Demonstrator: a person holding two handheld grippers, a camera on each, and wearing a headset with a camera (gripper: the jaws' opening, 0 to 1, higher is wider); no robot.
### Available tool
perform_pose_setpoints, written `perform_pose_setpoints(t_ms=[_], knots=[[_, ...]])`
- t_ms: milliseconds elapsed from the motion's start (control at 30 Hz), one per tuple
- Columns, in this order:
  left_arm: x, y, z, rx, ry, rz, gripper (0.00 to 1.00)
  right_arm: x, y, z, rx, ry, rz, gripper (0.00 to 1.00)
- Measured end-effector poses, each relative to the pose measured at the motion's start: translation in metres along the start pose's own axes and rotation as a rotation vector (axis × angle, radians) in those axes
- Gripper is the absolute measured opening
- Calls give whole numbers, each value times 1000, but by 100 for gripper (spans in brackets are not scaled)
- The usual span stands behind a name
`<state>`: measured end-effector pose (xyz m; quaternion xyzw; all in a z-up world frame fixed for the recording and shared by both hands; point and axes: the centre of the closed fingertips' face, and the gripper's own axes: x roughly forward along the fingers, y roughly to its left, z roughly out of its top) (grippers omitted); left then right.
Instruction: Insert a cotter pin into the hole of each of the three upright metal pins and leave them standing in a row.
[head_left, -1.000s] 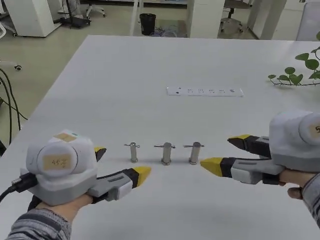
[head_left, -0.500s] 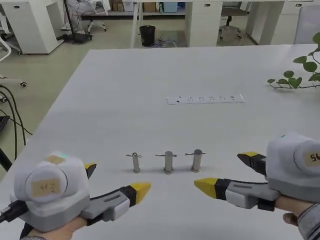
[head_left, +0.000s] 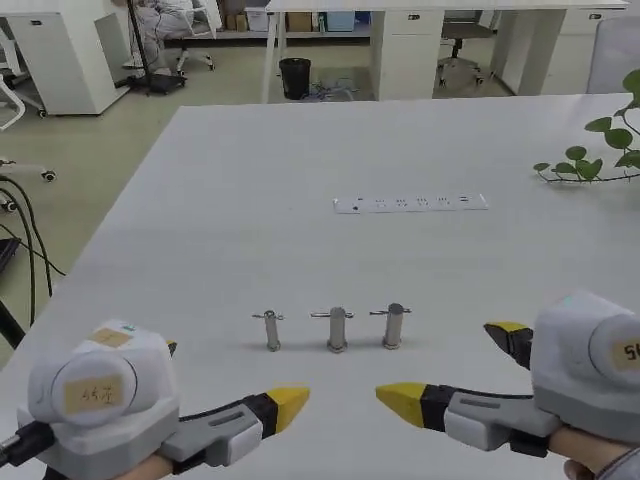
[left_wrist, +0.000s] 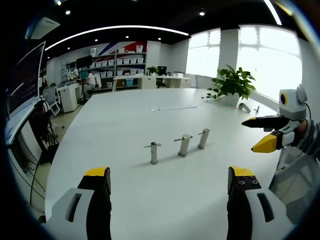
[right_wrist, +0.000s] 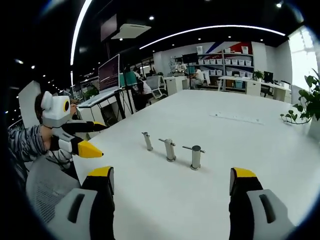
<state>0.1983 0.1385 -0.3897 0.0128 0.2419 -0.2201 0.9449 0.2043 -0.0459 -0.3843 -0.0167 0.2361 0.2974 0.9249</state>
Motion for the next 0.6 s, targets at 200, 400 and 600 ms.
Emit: perform_pose_setpoints(t_ms=[200,400,600], knots=[[-2,-2,-1,0,-3,6,98,2,3,0,39,-9,-2,96],[-4,-4,-1,-6,-4,9,99,-3,4,-6,52,-3,-6,97],[-6,-3,-1,-4,-9,21,99,-7,5,-10,58,1,3,97]])
